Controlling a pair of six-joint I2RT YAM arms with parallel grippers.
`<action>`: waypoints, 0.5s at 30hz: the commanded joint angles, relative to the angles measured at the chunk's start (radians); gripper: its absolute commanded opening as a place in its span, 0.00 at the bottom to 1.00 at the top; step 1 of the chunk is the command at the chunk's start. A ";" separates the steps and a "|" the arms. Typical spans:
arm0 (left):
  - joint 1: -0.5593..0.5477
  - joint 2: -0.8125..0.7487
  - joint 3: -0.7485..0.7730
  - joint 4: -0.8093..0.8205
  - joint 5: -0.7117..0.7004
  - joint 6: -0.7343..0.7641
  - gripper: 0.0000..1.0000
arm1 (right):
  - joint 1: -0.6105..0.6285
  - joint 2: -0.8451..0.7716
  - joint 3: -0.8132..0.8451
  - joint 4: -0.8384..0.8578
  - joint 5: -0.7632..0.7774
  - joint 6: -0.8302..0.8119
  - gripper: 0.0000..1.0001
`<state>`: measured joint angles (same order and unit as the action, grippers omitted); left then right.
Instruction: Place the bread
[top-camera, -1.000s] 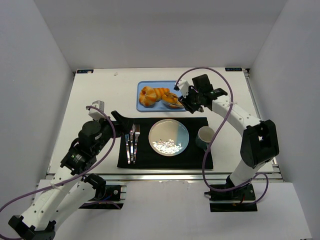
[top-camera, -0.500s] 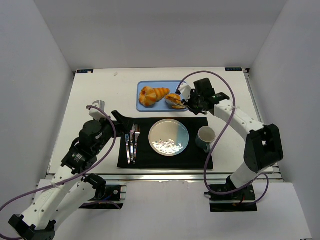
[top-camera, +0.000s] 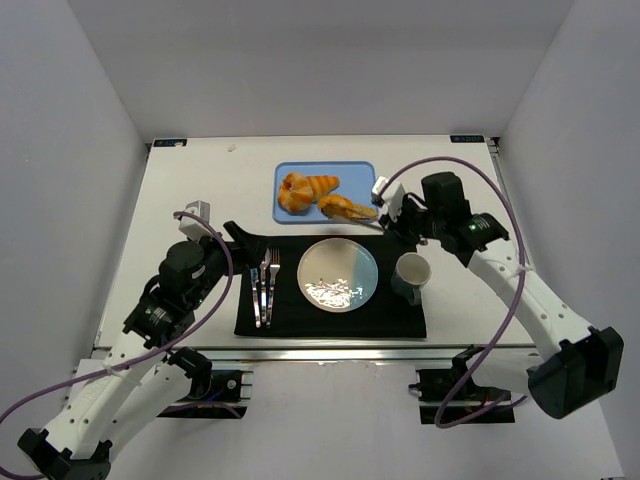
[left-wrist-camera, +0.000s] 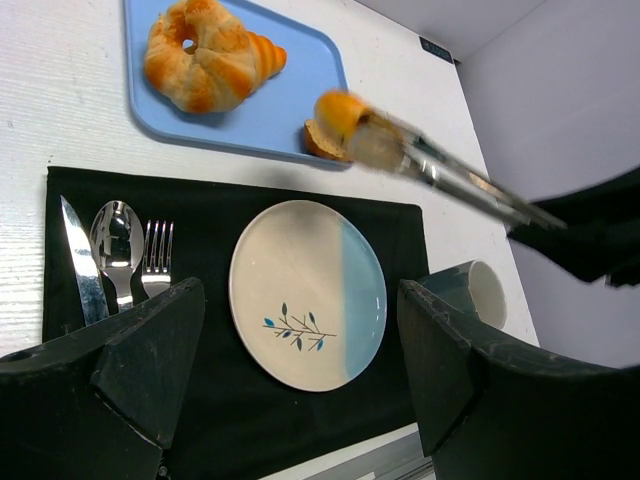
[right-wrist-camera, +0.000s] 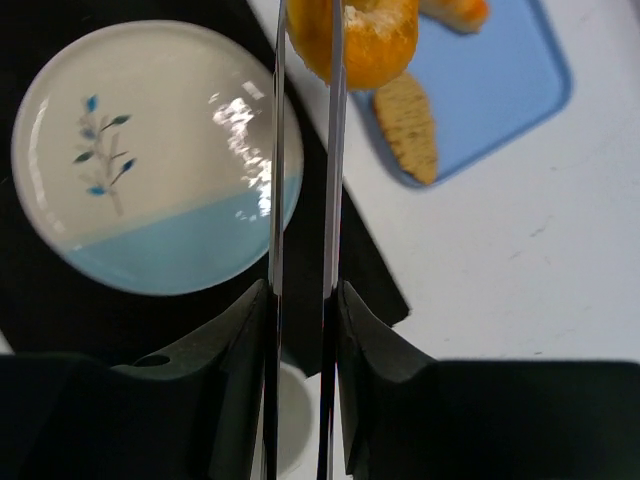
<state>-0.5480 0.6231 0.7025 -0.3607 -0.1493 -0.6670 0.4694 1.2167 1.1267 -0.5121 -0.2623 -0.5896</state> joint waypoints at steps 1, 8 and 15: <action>0.002 -0.002 -0.001 0.017 -0.001 0.001 0.88 | 0.032 -0.074 -0.057 -0.121 -0.117 -0.041 0.07; 0.002 -0.010 -0.012 0.019 0.007 -0.009 0.87 | 0.103 -0.166 -0.194 -0.166 -0.103 -0.082 0.07; 0.002 -0.040 -0.018 -0.001 0.002 -0.020 0.87 | 0.158 -0.146 -0.219 -0.140 -0.064 -0.075 0.38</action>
<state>-0.5480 0.6052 0.6933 -0.3592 -0.1482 -0.6785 0.6151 1.0744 0.9009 -0.6788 -0.3264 -0.6487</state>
